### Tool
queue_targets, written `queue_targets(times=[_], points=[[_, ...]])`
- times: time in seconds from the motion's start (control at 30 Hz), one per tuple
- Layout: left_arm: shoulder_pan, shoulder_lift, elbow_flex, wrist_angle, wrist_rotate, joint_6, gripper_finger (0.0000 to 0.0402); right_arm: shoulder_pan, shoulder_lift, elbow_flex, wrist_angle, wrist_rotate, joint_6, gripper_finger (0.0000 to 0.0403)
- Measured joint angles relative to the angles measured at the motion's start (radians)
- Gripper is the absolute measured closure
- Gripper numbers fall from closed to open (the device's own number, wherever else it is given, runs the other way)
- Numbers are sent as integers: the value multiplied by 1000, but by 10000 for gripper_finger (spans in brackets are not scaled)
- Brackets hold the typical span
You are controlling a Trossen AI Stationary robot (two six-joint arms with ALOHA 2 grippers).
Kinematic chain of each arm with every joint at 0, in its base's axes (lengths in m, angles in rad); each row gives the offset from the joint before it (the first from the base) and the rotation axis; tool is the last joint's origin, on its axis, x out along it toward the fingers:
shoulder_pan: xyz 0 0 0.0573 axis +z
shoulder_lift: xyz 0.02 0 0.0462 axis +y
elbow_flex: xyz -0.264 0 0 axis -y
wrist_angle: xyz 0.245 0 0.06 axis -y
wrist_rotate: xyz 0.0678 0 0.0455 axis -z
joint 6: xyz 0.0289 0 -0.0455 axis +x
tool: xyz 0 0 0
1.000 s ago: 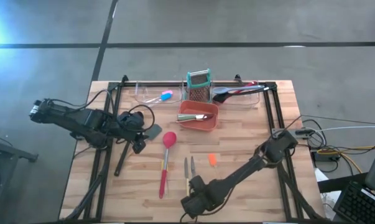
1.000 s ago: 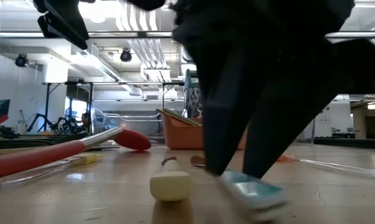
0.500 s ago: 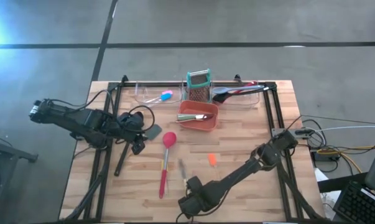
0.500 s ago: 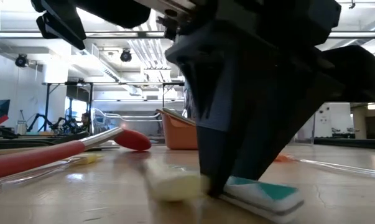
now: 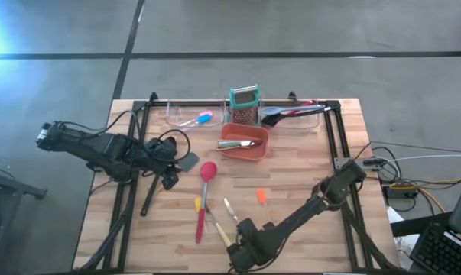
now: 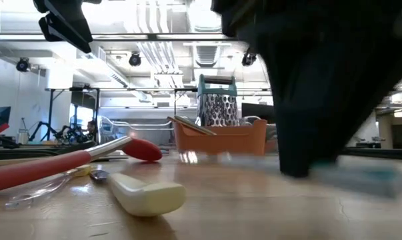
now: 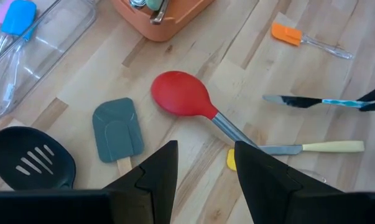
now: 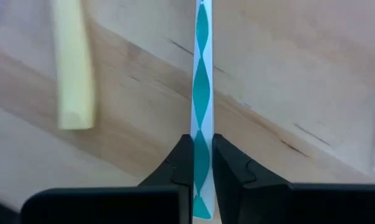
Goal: Pick & Place Kitchen Items
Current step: Put the white table knife into the orange bin
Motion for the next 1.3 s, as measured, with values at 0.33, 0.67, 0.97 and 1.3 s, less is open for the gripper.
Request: queue_targets(times=[0.33, 0.67, 0.97, 1.3], points=[[0, 0, -2, 18, 44, -71, 238, 42, -43, 3, -27, 117, 60, 381], [-7, 2, -67, 153, 86, -74, 238, 83, -129, 3, -142, 274, 151, 381], [-9, 6, -189, 550, 143, -42, 238, 97, -237, 3, -155, 556, 105, 381], [-5, 6, -349, 1191, 168, 74, 239, 77, -370, 3, -100, 760, -114, 381]])
